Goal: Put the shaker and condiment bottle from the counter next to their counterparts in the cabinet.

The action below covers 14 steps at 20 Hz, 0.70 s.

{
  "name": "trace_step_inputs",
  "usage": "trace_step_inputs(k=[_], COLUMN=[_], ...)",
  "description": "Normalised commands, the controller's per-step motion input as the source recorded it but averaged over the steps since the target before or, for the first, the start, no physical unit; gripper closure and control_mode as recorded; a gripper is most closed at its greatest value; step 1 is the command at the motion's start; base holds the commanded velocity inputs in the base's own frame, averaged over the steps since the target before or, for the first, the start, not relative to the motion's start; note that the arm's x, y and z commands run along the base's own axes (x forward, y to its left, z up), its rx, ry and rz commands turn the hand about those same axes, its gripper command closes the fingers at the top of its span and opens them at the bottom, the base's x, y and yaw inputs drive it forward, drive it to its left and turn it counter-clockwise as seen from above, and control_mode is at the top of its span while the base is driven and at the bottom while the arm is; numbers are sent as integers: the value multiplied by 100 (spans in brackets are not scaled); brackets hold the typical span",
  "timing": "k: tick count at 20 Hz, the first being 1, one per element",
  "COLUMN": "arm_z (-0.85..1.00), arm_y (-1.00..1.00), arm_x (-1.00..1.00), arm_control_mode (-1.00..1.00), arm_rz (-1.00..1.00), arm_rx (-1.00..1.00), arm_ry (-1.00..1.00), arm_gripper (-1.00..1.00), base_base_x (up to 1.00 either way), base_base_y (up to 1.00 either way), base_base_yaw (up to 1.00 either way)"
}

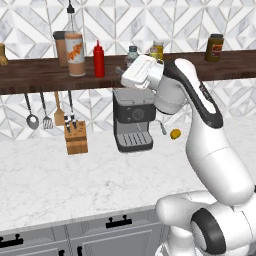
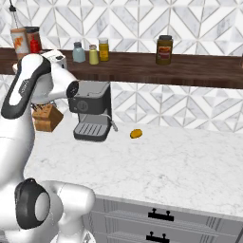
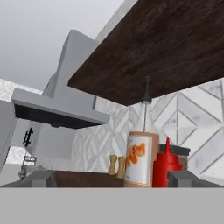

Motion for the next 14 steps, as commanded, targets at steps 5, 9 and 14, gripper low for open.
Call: trace_step_inputs(k=[5,9,14], arm_z=[41,4,0], arm_y=[-19,-35,-44], arm_x=[-91,-100,-97], arm_control_mode=[-100,-100,-100], arm_rz=[-3,-2,-2], arm_rx=[11,14,16], arm_ry=[0,0,0], arm_gripper=[-100,-100,-100], base_base_x=[0,0,0], base_base_y=[0,0,0], base_base_yaw=[0,0,0])
